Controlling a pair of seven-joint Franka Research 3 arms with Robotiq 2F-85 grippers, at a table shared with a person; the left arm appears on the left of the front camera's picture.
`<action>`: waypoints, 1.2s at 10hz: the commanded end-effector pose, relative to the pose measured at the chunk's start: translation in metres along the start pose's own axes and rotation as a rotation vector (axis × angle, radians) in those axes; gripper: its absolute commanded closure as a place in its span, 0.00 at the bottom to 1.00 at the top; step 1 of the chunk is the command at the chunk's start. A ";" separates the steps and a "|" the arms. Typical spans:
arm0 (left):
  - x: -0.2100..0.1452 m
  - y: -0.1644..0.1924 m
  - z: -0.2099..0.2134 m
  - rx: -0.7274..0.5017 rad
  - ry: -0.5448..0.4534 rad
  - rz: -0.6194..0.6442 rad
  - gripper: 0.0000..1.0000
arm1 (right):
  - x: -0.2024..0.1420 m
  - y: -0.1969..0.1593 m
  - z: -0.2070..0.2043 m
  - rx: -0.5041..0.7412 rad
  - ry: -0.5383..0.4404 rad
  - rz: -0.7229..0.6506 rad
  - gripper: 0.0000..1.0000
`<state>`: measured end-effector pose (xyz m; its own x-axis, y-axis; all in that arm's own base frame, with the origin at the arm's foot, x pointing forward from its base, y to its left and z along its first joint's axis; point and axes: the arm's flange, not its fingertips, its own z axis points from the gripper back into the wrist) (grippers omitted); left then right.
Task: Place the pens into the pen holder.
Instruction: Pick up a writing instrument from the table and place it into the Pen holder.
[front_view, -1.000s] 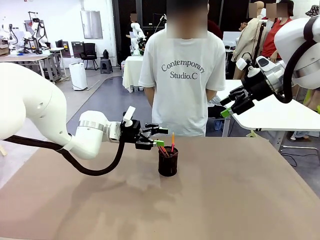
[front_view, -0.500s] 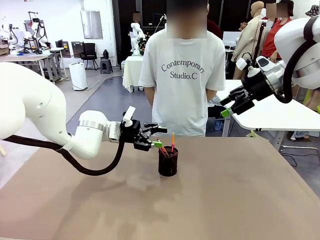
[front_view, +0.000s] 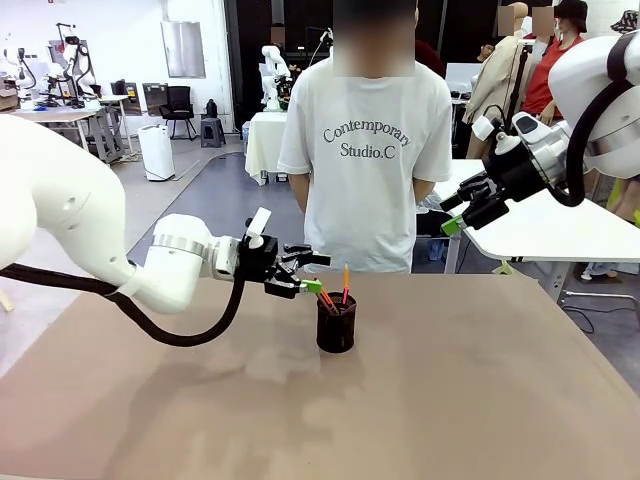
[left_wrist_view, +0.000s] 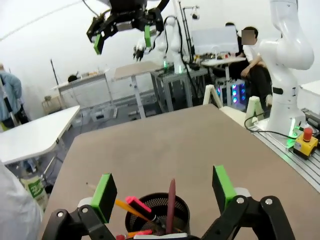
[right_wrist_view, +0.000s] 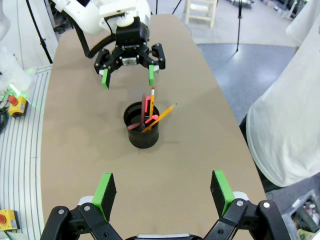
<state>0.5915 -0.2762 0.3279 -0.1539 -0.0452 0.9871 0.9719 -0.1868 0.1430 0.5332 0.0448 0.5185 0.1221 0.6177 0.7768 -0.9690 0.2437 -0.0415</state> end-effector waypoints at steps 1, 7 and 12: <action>0.027 -0.021 0.012 0.003 0.167 0.077 0.00 | 0.002 0.000 0.000 -0.005 0.004 0.006 0.00; 0.112 -0.053 0.055 0.064 0.572 0.268 0.00 | 0.002 0.000 0.000 -0.005 0.004 0.006 0.00; 0.173 -0.062 0.093 0.143 0.708 0.215 0.00 | 0.002 0.000 0.000 -0.005 0.004 0.006 0.00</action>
<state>0.5273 -0.1836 0.4943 0.0113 -0.6777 0.7353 0.9999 0.0129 -0.0034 0.5332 0.0448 0.5184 0.1223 0.6177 0.7768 -0.9690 0.2437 -0.0413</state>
